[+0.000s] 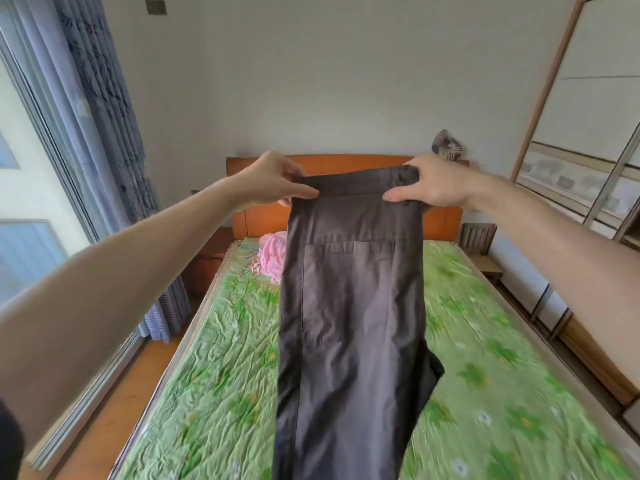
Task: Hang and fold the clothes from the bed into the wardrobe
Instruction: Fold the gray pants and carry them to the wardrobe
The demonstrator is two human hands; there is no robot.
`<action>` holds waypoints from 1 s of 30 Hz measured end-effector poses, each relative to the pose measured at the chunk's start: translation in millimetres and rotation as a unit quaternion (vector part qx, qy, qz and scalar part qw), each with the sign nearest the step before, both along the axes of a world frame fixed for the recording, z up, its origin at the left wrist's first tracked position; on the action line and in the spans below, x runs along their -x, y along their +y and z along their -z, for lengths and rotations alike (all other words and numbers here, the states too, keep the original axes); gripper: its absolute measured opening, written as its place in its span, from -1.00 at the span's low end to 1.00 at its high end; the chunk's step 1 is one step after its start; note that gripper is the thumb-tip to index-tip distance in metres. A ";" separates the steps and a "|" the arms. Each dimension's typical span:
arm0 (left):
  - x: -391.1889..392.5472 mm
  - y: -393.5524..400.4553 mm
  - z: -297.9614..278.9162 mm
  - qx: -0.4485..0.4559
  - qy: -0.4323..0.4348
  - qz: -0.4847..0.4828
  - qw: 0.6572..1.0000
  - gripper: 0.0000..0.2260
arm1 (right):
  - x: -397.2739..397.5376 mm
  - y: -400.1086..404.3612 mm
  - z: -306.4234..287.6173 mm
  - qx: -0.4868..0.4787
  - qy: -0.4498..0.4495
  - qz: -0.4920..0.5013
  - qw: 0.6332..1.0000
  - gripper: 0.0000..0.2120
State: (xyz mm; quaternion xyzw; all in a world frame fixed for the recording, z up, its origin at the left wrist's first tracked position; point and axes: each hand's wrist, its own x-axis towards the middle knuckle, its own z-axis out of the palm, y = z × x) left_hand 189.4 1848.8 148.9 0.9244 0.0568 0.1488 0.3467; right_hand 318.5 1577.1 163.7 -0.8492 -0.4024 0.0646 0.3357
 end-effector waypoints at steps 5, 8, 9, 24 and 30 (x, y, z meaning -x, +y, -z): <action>-53.2 28.3 -38.3 -0.062 -0.141 -0.139 0.978 -0.79 | -39.7 54.8 -44.3 0.007 -0.213 0.068 0.975 -0.72; -63.0 35.5 -78.8 -0.026 -0.248 -0.187 0.950 -0.81 | -43.5 70.9 -87.9 -0.036 -0.332 0.090 0.938 -0.66; -62.1 35.1 -89.3 -0.017 -0.276 -0.190 0.942 -0.82 | -40.7 72.4 -97.1 -0.056 -0.370 0.088 0.923 -0.71; 43.0 -43.8 133.2 -0.196 -0.101 -0.027 0.975 -0.86 | 42.1 -50.2 179.7 -0.095 -0.440 -0.031 0.892 -0.84; 100.3 -118.8 373.3 -0.302 0.193 0.066 0.931 -0.73 | 104.1 -97.7 436.8 0.106 -0.287 -0.063 0.950 -0.59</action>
